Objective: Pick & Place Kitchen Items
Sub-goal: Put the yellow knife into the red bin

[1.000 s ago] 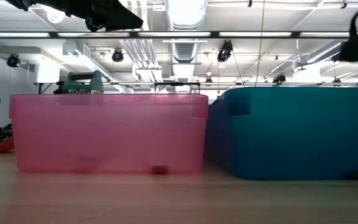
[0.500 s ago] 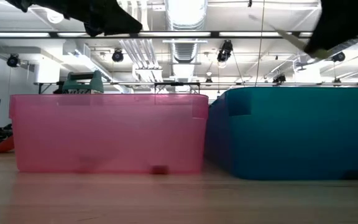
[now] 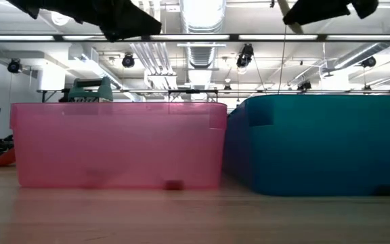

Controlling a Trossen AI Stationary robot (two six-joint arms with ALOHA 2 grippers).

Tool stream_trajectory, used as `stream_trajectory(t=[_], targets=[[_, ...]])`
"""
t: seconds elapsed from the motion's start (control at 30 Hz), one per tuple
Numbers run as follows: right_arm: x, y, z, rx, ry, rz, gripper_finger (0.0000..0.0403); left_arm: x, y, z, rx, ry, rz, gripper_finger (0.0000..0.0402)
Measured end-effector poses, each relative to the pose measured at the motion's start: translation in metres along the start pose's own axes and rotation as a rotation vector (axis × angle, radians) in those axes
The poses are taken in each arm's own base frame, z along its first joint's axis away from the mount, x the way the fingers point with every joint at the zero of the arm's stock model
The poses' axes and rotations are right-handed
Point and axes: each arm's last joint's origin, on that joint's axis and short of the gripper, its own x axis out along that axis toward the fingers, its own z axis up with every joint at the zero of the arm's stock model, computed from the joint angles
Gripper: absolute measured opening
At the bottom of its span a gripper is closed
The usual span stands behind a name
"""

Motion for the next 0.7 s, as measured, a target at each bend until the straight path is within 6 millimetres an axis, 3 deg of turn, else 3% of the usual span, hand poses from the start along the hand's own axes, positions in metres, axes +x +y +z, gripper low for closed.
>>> stream_trajectory(t=[0.23,0.43,0.7], targets=[[0.011,0.014,-0.002,-0.098,-0.076,0.001,0.006,0.021,-0.017,-0.004,0.17,-0.125,-0.273,0.0096],[0.012,0.028,0.005,-0.148,-0.12,0.041,0.006,0.03,-0.023,-0.005,0.19,-0.201,-0.372,0.0097],[0.013,0.045,0.017,-0.193,-0.204,0.231,0.006,0.029,-0.025,-0.003,0.187,-0.246,-0.447,0.0112]])
